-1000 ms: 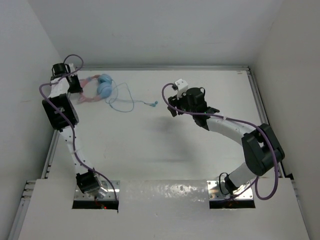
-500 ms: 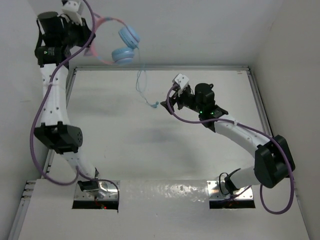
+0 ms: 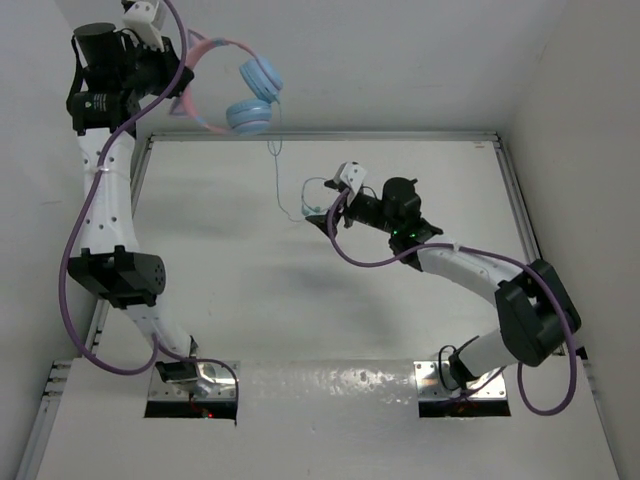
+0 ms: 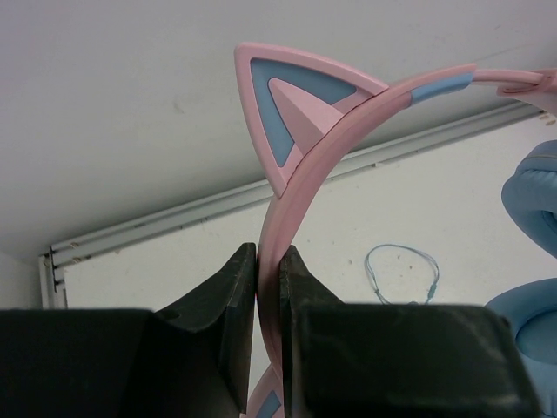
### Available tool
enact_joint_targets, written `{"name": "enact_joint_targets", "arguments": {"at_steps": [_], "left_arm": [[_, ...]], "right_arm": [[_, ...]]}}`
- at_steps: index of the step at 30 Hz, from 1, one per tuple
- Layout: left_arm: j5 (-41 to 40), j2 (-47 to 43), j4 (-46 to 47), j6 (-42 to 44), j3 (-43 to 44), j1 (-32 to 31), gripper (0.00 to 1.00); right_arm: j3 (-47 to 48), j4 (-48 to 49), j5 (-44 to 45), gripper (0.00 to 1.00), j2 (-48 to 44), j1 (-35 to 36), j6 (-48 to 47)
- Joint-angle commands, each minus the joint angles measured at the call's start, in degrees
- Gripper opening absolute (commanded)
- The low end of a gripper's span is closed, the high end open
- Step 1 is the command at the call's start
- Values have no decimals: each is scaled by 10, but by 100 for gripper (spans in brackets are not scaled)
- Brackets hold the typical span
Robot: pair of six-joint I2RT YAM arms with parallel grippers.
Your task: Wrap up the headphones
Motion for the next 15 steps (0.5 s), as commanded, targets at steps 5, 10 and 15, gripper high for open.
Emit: {"name": "enact_joint_targets", "arguments": {"at_steps": [5,10,15], "left_arm": [[22,-19,26,-34,21,-11,0],[22,-16,30,-34,16,-11,0],[25,-15,30,-41,11,-11,0]], "right_arm": [[82,143,40,95,118,21,4],[172,126,-8,96,204,22,5],[208,202,53,88,275,24,82]]}}
